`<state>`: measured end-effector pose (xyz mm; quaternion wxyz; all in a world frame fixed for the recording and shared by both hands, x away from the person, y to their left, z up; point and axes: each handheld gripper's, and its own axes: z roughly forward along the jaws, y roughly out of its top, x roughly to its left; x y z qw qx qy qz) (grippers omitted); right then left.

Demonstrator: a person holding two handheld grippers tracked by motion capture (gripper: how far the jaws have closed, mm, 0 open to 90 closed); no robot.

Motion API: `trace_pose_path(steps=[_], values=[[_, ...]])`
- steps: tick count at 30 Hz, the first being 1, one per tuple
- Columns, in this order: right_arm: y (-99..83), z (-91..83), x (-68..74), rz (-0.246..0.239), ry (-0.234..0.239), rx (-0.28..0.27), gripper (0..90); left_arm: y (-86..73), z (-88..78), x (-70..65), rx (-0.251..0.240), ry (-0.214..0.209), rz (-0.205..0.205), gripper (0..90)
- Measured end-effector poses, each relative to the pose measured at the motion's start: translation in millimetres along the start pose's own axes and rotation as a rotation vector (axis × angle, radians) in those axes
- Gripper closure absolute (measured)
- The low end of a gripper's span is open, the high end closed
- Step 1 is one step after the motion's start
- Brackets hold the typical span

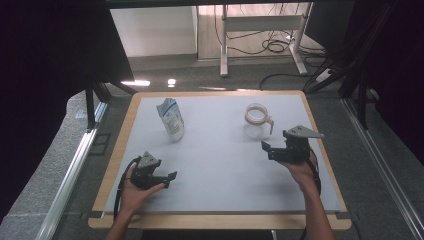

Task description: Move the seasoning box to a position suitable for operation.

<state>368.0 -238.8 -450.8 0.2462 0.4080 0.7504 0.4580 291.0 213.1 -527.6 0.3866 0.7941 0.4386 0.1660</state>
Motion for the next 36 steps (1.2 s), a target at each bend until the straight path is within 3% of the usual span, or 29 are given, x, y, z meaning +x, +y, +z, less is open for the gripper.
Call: trace_pose_path(steps=[2,8,20,29,36], values=[[5.0,1.1,-1.8,-0.001,0.003,-0.007,8.6,-0.2,0.3,0.1,0.001,0.004,0.001,20.6],[30.4,15.4,-23.9,0.061,0.018,-0.026,8.6,-0.4,0.6,-1.1,0.004,0.004,0.008,20.0],[61.3,42.0,-30.3,0.031,0.016,0.006,7.2,-2.2,-1.5,-0.3,0.006,0.004,0.013,20.0],[69.6,69.8,-41.9,0.051,0.028,0.055,4.0,-4.0,3.0,-0.4,0.022,0.005,0.018,20.0],[70.4,86.0,-43.6,0.039,0.022,0.081,2.9,-4.4,3.6,-0.9,0.027,0.007,0.023,20.0]])
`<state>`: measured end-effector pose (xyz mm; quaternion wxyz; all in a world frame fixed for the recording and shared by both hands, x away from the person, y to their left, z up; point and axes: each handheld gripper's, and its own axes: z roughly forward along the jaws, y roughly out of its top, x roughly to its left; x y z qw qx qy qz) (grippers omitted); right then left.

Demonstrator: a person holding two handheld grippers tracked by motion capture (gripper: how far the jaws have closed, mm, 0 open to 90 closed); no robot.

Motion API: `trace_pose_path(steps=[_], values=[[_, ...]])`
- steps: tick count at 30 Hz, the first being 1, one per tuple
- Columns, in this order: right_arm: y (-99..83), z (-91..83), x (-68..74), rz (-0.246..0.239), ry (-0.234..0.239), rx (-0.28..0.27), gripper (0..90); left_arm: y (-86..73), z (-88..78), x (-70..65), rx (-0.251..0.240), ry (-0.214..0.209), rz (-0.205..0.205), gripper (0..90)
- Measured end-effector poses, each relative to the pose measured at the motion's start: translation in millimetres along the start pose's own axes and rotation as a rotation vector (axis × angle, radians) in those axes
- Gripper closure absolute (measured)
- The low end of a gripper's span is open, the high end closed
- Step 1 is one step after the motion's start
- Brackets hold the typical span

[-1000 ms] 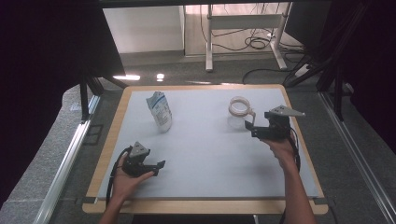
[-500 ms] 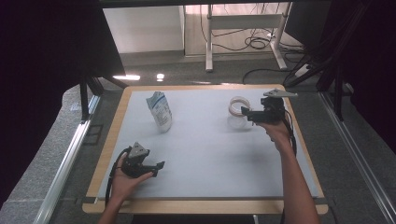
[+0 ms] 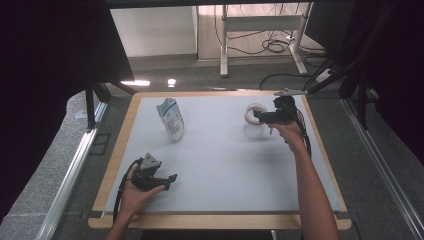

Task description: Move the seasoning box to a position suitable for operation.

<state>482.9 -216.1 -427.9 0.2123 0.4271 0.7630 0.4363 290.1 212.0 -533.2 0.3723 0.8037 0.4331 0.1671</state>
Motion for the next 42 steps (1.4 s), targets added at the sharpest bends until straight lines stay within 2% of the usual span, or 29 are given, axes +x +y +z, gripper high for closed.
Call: trace_pose_path(steps=[10,21,23,25,28,33,42], values=[[-11.2,16.3,3.2,-0.008,0.031,0.039,1.5,-0.1,-2.0,-0.7,-0.005,0.005,0.003,19.9],[-19.8,48.4,1.9,-0.017,0.05,0.081,1.6,-0.5,-2.5,0.9,-0.006,0.008,0.004,19.8],[-23.7,57.1,1.4,-0.026,0.062,0.098,3.1,-0.8,-2.9,1.6,-0.007,0.008,0.004,19.7],[-26.0,61.5,1.0,-0.04,0.051,0.108,4.3,-1.3,-3.7,2.8,-0.01,0.009,0.0,19.6],[-27.0,63.1,-1.0,-0.03,0.054,0.096,5.3,-1.5,-4.0,3.3,-0.01,0.01,-0.001,19.6],[-26.1,64.9,-1.9,-0.042,0.066,0.096,5.7,-1.8,-1.9,2.6,-0.003,0.005,0.004,19.6],[-26.6,65.5,-0.8,-0.046,0.051,0.092,5.0,-1.7,-2.3,2.0,-0.006,0.007,0.01,19.3]])
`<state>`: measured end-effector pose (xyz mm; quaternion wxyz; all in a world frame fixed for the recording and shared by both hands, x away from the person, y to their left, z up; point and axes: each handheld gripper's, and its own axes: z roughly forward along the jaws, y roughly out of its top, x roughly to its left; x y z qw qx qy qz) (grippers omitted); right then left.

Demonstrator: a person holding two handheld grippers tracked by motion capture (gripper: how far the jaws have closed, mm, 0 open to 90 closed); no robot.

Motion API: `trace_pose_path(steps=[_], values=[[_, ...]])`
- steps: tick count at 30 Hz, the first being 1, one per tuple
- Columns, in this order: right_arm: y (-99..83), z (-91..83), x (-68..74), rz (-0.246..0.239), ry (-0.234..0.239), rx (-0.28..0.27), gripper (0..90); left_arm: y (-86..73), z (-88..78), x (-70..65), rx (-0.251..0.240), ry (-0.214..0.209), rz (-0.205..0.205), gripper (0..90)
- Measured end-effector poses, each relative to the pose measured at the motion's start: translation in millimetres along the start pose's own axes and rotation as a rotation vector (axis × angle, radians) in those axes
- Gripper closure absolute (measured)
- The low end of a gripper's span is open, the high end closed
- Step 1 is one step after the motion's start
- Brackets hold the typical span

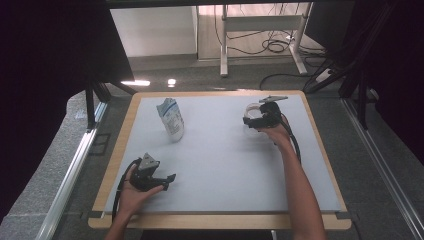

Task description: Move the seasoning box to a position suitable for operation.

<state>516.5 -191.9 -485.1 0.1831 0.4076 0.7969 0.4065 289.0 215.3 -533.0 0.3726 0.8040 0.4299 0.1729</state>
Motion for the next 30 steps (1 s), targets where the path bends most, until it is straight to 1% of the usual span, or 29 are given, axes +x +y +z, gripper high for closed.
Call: trace_pose_path(steps=[2,5,6,7,9,13,15,18,20,22,23,24,27,30], values=[[-0.3,-0.1,0.8,-0.002,-0.004,-0.005,5.7,0.0,-0.1,0.0,0.0,0.0,0.0,19.3],[-0.1,-0.8,2.7,-0.001,-0.012,-0.014,9.5,-0.2,-0.3,0.1,-0.001,0.001,0.002,19.3],[0.5,-1.4,4.4,-0.01,-0.021,-0.021,10.9,-0.2,-0.4,0.2,-0.001,0.001,0.002,19.3],[1.4,-1.6,5.8,-0.018,-0.041,-0.015,11.0,-0.3,-0.4,0.2,-0.001,0.001,0.002,19.3],[1.6,-1.1,6.5,-0.024,-0.042,-0.016,11.0,-0.3,-0.4,0.2,-0.002,0.001,0.001,19.3],[0.7,-2.7,5.0,-0.017,-0.033,-0.023,11.2,-0.6,-0.9,1.0,-0.004,0.005,-0.001,19.3],[-0.1,-4.1,5.3,-0.027,-0.038,-0.026,11.2,-0.7,-0.8,1.5,-0.001,0.006,0.0,19.3],[-1.6,-8.1,5.4,-0.017,-0.034,-0.035,11.2,-0.8,-0.4,1.5,0.0,0.005,0.001,19.3],[-2.5,-13.1,6.2,-0.016,-0.025,-0.045,11.2,-0.8,-0.6,1.4,-0.002,0.005,0.003,19.4],[-2.5,-20.5,8.8,-0.027,-0.014,-0.051,11.2,-0.6,-0.7,1.7,-0.004,0.006,0.004,19.6],[-2.5,-20.5,8.8,-0.027,-0.014,-0.051,11.2,-0.6,-0.7,1.7,-0.004,0.006,0.004,19.7],[-2.1,-29.2,12.7,-0.031,-0.001,-0.052,11.2,-0.3,-0.8,2.1,-0.006,0.002,0.002,19.7],[-3.1,-42.9,20.5,-0.064,0.023,-0.061,11.2,0.1,-1.3,2.3,-0.008,0.0,0.001,19.7],[-7.2,-54.3,28.4,-0.077,0.048,-0.07,11.3,1.6,-2.5,2.0,-0.014,-0.002,0.003,19.7]])
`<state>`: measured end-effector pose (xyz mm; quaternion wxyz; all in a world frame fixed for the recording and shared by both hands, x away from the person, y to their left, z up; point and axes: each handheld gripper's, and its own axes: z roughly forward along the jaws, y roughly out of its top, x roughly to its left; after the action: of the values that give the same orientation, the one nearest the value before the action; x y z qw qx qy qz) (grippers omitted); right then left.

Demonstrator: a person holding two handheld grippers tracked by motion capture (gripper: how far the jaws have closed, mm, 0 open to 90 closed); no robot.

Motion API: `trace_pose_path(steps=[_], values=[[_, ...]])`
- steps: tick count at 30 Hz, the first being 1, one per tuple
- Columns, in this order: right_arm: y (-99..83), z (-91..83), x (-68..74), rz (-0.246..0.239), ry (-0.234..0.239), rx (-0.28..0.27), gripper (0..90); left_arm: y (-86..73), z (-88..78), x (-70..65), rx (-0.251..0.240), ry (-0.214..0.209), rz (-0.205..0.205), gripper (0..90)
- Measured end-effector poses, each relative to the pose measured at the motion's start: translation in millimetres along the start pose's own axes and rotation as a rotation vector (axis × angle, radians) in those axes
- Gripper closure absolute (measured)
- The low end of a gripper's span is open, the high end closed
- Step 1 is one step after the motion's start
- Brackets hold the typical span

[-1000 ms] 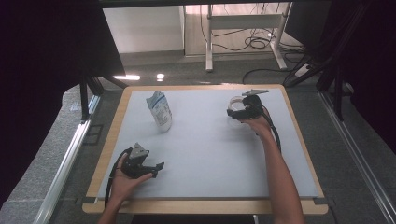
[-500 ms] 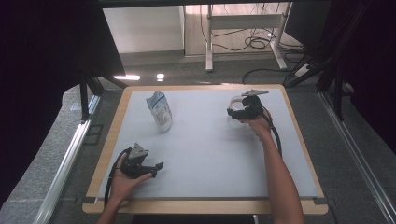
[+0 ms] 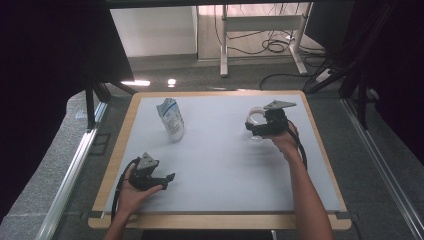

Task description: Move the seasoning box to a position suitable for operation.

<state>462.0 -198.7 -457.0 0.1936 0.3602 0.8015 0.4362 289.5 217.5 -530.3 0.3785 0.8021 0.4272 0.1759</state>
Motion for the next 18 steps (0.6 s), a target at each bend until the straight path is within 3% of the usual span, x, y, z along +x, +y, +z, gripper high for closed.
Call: trace_pose_path(steps=[11,14,18], values=[[-18.0,-26.0,24.1,-0.043,0.053,0.021,11.2,1.7,1.8,0.3,0.004,-0.003,0.003,19.6],[-24.7,-30.7,30.0,-0.026,0.068,0.021,11.2,0.8,1.0,0.5,0.003,-0.001,0.003,19.6],[-32.2,-34.1,39.8,-0.039,0.069,0.024,11.2,-0.3,0.2,0.7,0.003,0.0,0.005,19.6]])
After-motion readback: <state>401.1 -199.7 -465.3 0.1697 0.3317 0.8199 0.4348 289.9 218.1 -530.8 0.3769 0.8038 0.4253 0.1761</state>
